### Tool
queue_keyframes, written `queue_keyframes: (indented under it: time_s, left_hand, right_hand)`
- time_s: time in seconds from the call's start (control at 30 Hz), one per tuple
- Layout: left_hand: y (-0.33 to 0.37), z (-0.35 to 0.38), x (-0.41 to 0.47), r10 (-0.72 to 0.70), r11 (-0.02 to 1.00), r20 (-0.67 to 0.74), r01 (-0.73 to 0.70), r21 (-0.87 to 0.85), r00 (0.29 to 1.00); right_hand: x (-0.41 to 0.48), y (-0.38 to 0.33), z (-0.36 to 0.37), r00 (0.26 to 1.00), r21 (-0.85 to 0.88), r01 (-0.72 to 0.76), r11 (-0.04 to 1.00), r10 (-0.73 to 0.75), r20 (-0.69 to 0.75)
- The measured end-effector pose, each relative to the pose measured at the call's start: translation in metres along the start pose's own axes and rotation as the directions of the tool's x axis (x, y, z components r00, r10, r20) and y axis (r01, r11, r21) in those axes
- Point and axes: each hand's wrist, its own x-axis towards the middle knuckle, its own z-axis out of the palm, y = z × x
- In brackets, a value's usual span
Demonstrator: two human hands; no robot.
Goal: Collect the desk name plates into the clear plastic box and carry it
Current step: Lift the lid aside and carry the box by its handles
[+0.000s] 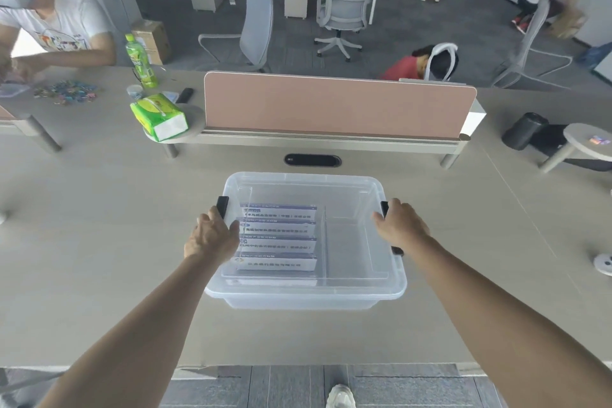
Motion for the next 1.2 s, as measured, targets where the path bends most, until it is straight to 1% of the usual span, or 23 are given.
queue_keyframes:
  time_s: [0.1, 0.17, 0.2, 0.27, 0.33, 0.4, 0.53, 0.6, 0.7, 0.77, 0.83, 0.9, 0.97, 1.07, 1.17, 1.2]
  left_hand:
    - [0.002, -0.005, 0.001, 0.084, 0.996, -0.03, -0.083, 0.025, 0.996]
    - [0.003, -0.003, 0.001, 0.205, 0.976, -0.055, -0.2, 0.085, 0.977]
    - [0.004, -0.001, 0.0, 0.29, 0.95, -0.063, -0.279, 0.14, 0.955]
    - [0.009, 0.009, -0.001, 0.441, 0.871, -0.017, -0.423, 0.251, 0.897]
    - [0.014, 0.021, 0.0, 0.514, 0.807, 0.056, -0.505, 0.308, 0.856]
    - [0.016, 0.028, 0.004, 0.515, 0.785, 0.088, -0.511, 0.35, 0.852]
    - [0.013, 0.037, 0.006, 0.507, 0.759, 0.083, -0.489, 0.43, 0.858]
    - [0.015, 0.039, 0.005, 0.49, 0.752, 0.094, -0.475, 0.458, 0.867]
    - [0.018, 0.036, 0.005, 0.482, 0.749, 0.106, -0.472, 0.466, 0.87]
    - [0.015, 0.031, 0.001, 0.488, 0.77, 0.105, -0.485, 0.415, 0.866]
    - [0.005, 0.029, -0.008, 0.542, 0.775, 0.079, -0.533, 0.34, 0.837]
    - [-0.007, 0.029, -0.017, 0.603, 0.75, 0.053, -0.589, 0.301, 0.796]
    - [-0.01, 0.031, -0.016, 0.607, 0.758, 0.026, -0.588, 0.283, 0.794]
    - [-0.002, 0.033, -0.012, 0.566, 0.778, 0.022, -0.543, 0.317, 0.824]
    - [-0.004, 0.029, -0.012, 0.576, 0.743, 0.073, -0.559, 0.369, 0.814]
    - [-0.003, 0.027, -0.01, 0.595, 0.735, 0.076, -0.581, 0.349, 0.8]
  right_hand:
    - [-0.001, 0.001, -0.006, 1.0, 0.021, 0.024, 0.999, -0.023, -0.019]
    - [-0.006, 0.0, -0.002, 0.995, -0.04, 0.095, 0.995, -0.096, -0.024]
    - [-0.009, -0.001, 0.003, 0.987, -0.083, 0.156, 0.984, -0.157, -0.013]
    - [-0.012, -0.008, 0.018, 0.956, -0.165, 0.292, 0.942, -0.289, 0.043]
    - [-0.013, -0.015, 0.037, 0.929, -0.228, 0.369, 0.901, -0.351, 0.116]
    - [-0.012, -0.02, 0.053, 0.933, -0.259, 0.358, 0.897, -0.338, 0.121]
    - [-0.01, -0.019, 0.072, 0.939, -0.349, 0.328, 0.878, -0.344, 0.017]
    - [-0.009, -0.018, 0.076, 0.936, -0.357, 0.327, 0.875, -0.351, -0.004]
    - [-0.008, -0.019, 0.071, 0.939, -0.344, 0.33, 0.879, -0.342, 0.027]
    - [-0.013, -0.018, 0.066, 0.931, -0.322, 0.358, 0.876, -0.363, 0.047]
    - [-0.021, -0.015, 0.063, 0.903, -0.282, 0.422, 0.861, -0.426, 0.053]
    - [-0.031, -0.011, 0.068, 0.882, -0.237, 0.467, 0.852, -0.466, 0.064]
    - [-0.037, -0.008, 0.078, 0.882, -0.24, 0.468, 0.851, -0.466, 0.067]
    - [-0.032, -0.009, 0.082, 0.899, -0.25, 0.433, 0.866, -0.436, 0.049]
    - [-0.027, -0.012, 0.077, 0.889, -0.284, 0.458, 0.843, -0.439, 0.129]
    - [-0.025, -0.012, 0.074, 0.881, -0.273, 0.472, 0.838, -0.446, 0.156]
